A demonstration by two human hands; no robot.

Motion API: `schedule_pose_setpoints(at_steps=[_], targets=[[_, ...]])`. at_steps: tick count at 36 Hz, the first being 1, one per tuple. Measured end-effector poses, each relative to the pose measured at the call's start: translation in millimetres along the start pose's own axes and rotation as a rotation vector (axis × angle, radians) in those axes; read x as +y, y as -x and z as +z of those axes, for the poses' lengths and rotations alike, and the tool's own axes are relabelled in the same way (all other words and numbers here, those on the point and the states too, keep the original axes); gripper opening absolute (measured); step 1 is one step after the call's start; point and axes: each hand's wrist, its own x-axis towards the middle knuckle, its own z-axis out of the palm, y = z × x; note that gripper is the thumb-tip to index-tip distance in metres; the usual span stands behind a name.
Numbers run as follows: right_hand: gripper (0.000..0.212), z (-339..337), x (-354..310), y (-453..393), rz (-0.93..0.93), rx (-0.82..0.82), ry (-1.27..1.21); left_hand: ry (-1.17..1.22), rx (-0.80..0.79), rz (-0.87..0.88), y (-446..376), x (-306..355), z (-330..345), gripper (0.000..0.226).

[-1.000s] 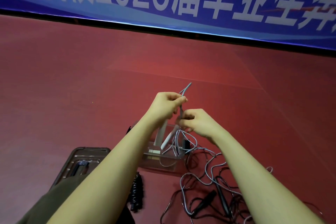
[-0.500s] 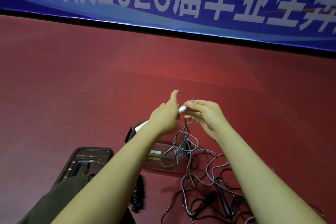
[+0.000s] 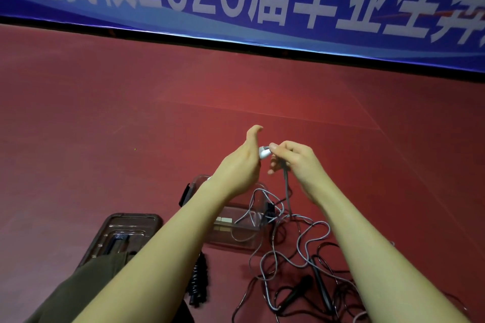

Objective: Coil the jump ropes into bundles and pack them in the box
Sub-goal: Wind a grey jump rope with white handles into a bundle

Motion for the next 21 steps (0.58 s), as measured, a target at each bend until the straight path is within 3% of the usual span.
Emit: schedule_pose_setpoints(at_steps=[2, 5, 10, 15, 18, 21], targets=[[0.026, 2, -3, 1, -0.008, -0.007, -0.107, 0.034, 0.013, -0.057, -1, 4, -3, 0.044], [0.025, 4, -5, 1, -0.075, -0.008, -0.117, 0.020, 0.027, -0.105, -1, 5, -5, 0.005], [0.024, 7, -9, 2, -0.186, 0.057, -0.112, 0.076, 0.099, -0.187, -2, 7, -7, 0.026], [0.035, 4, -9, -2, -0.102, 0.035, -0.073, 0.170, 0.176, -0.237, -4, 11, -11, 0.035], [0.045, 2, -2, -4, -0.023, 0.019, 0.119, 0.402, 0.259, -0.341, -7, 15, -15, 0.039], [0.052, 1, 10, -4, 0.009, 0.033, 0.273, 0.762, 0.346, -0.435, -9, 17, -22, 0.025]])
